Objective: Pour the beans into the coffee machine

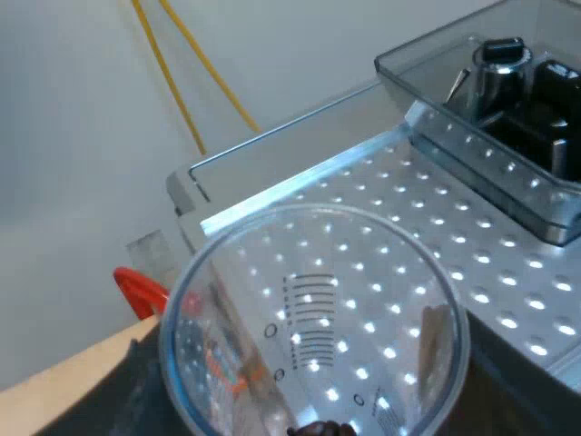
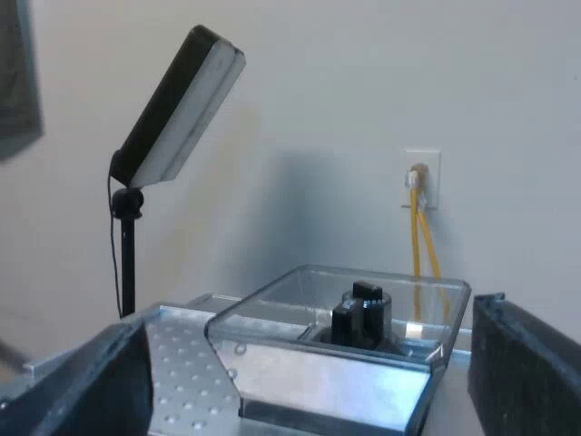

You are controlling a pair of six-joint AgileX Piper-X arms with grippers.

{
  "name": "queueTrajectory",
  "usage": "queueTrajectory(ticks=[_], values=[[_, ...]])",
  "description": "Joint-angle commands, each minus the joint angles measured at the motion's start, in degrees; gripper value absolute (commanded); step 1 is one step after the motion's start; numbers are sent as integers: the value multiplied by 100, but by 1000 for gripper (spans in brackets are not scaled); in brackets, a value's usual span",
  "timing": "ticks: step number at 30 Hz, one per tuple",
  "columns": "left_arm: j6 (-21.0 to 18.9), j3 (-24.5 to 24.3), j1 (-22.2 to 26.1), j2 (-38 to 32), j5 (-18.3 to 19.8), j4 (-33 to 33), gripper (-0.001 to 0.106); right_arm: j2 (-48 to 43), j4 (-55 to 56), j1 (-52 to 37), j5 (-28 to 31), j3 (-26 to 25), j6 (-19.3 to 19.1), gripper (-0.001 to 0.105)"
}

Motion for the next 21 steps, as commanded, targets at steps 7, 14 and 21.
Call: queueTrajectory(ticks=[7,14,21], values=[[517,-933,-758,1118,-933,-57,13,-42,287,-15,432,-61,105,73],[601,-1689,-869,1903,-1037,-110,13,-42,287,-15,432,-61,105,73],[688,-2419,-869,2600,-1109,-387,13,-42,287,-15,432,-61,105,73]])
